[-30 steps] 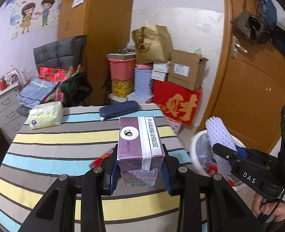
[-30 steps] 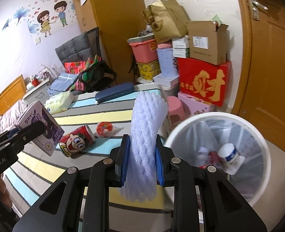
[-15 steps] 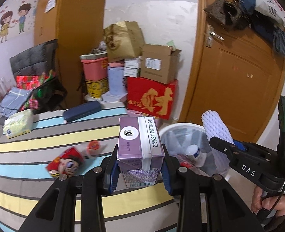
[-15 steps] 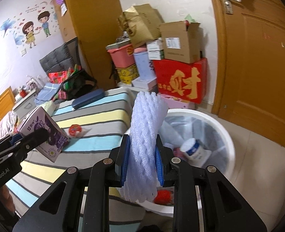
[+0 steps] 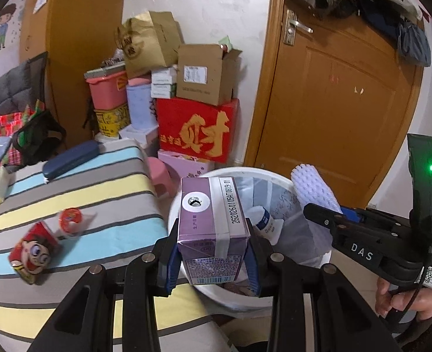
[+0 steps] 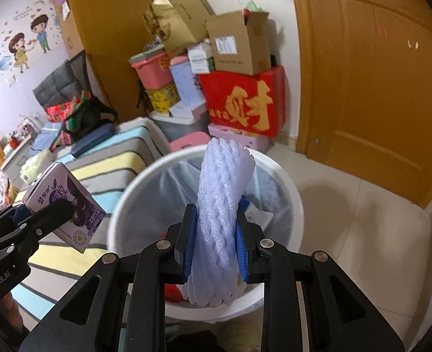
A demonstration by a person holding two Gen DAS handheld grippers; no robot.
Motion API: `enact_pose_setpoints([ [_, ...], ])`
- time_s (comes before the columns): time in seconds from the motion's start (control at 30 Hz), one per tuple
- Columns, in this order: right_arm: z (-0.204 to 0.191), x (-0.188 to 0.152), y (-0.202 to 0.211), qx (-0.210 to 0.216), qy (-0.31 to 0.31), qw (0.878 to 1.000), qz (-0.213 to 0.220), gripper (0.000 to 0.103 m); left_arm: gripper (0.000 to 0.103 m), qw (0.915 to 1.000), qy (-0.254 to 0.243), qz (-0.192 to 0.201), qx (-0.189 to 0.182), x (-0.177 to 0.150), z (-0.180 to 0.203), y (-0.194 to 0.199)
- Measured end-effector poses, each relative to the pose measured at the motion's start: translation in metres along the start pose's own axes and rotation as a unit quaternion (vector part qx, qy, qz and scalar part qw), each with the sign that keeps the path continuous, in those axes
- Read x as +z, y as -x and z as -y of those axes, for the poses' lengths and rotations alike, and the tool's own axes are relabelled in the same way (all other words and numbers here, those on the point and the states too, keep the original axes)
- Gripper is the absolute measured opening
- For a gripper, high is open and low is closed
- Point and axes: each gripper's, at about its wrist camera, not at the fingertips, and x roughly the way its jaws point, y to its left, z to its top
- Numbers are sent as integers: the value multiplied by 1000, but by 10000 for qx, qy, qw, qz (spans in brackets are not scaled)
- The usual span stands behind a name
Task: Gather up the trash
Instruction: 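Carry the juice box and foam sleeve over the white bin and open both tools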
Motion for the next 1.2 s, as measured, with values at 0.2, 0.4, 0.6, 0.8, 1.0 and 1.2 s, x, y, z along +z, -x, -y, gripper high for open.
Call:
enact_pose_setpoints([
  [0.2, 14, -1, -18, -96, -25, 9995, -306, 25, 38, 9996, -87, -214, -155, 0, 11, -28],
  [0.4, 20, 0, -28, -86, 24, 9988, -487, 26, 38, 9990, -132, -382, -191, 1, 14, -50],
  [0.6, 18, -3, -35, -55, 206, 9977, -650, 30, 43, 9988, -88, -415, -231, 1, 11, -56],
  [0.8, 16, -1, -35, -210, 304, 9975, -609, 55, 55, 9991, -78, -357, -235, 1, 8, -50],
  [1.0, 16, 0, -28, -285, 238, 9980, -518, 55, 55, 9995, -38, -270, -185, 1, 4, -39],
  [1.2, 9, 1, -18, -263, 235, 9987, -366, 55, 55, 9998, -11, -145, -132, 0, -1, -22],
])
